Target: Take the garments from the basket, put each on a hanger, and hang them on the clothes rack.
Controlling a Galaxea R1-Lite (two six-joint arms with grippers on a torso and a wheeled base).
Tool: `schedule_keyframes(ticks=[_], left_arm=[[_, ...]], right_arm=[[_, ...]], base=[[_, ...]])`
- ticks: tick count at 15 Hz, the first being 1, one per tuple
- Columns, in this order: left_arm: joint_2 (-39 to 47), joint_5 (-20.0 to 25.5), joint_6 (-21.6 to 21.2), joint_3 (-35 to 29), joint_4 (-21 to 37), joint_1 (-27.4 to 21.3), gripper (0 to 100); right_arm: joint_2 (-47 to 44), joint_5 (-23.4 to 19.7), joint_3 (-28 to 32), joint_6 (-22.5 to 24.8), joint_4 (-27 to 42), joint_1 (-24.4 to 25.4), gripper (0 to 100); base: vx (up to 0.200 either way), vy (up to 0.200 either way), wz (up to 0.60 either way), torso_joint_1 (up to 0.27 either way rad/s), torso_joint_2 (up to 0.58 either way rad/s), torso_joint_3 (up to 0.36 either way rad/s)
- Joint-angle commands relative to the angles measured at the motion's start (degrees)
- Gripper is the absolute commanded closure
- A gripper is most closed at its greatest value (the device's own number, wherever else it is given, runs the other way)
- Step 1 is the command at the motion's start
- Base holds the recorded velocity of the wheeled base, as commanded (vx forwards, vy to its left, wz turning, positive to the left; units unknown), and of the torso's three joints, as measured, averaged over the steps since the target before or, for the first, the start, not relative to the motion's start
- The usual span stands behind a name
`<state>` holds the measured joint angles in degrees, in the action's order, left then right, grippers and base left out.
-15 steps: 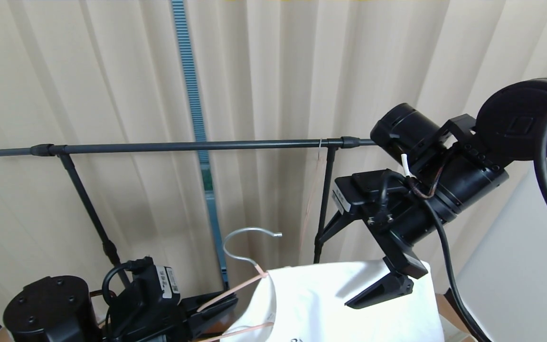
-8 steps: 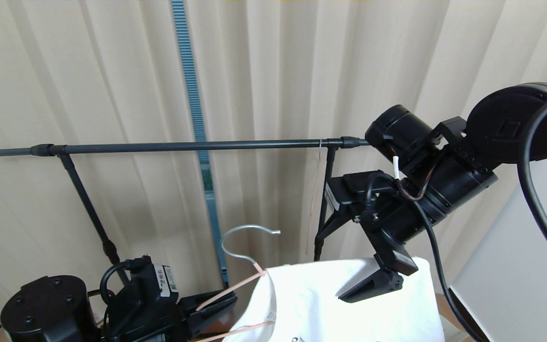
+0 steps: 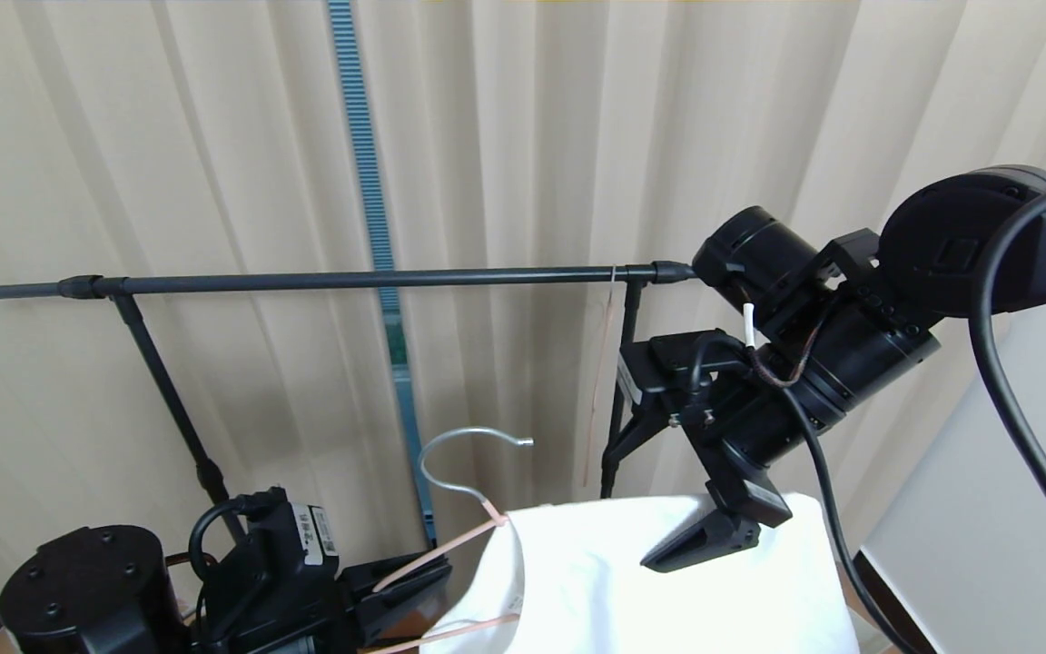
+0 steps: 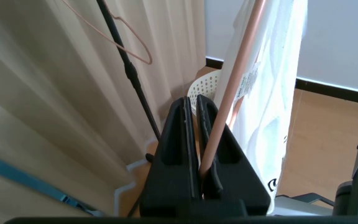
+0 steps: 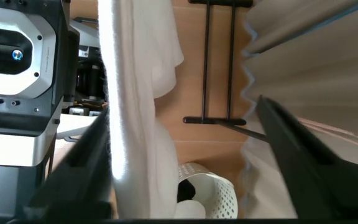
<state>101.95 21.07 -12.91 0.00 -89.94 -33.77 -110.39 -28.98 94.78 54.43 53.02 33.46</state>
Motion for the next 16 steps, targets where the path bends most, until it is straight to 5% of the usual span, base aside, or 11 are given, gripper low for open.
schedule_keyframes(ticks=[1,16], left_arm=[[-0.1,0.0,0.0,0.0,-0.1,0.0,100],[0.1,-0.1,0.0,0.0,-0.1,0.7,100]], right_arm=[[-0.1,0.0,0.1,0.0,0.0,0.0,100],[1.6,-0.1,-0.7,0.1,0.1,0.0,100]], base=[[0.0,0.0,0.0,0.0,0.0,0.0],[0.0,0.0,0.0,0.0,0.0,0.0]])
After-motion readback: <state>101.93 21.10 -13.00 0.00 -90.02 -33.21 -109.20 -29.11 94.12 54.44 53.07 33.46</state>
